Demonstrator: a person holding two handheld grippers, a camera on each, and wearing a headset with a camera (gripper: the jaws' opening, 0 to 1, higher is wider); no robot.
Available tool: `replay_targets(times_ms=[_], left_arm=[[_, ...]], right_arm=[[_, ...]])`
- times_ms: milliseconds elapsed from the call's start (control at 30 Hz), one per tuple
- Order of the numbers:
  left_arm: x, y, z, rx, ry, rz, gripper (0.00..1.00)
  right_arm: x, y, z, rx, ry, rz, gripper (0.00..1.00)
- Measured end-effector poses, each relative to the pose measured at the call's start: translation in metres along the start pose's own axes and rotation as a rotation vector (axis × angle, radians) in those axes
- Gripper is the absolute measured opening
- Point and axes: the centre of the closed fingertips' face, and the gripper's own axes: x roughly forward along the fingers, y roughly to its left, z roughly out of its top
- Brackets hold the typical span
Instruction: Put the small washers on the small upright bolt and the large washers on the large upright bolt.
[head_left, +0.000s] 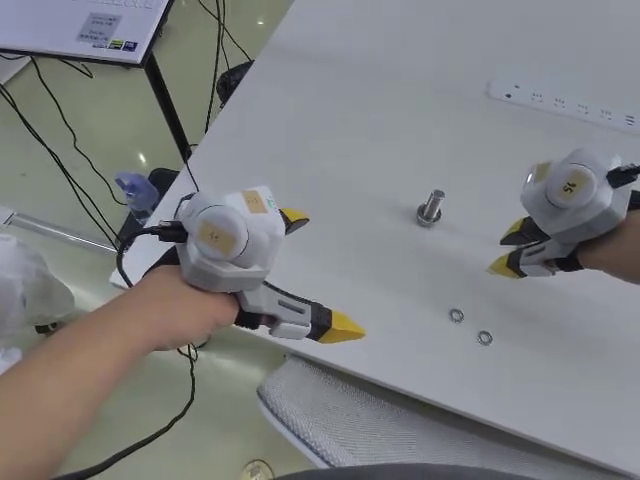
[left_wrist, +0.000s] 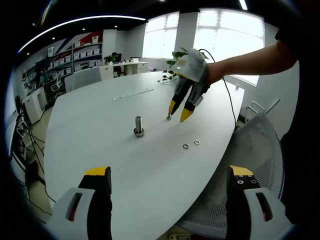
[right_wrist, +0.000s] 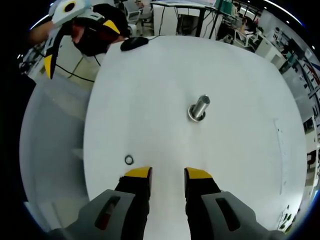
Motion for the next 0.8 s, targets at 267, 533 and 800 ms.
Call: replay_targets(times_ms=[267, 533, 800], left_arm=[[0.001, -0.002, -0.002, 0.002, 0.003, 0.000, 0.95], [0.001, -0.002, 0.000, 0.002, 0.002, 0.003, 0.95], [0.001, -0.007, 0.000, 0.006, 0.006, -0.002, 0.94]], right_arm=[[0.006, 0.024, 0.006, -0.026, -0.015, 0.022, 0.28], [0.018, 0.044, 0.004, -0.048, -0.016, 0.047, 0.28], [0.034, 0.058, -0.007, -0.058, 0.002, 0.063, 0.27]])
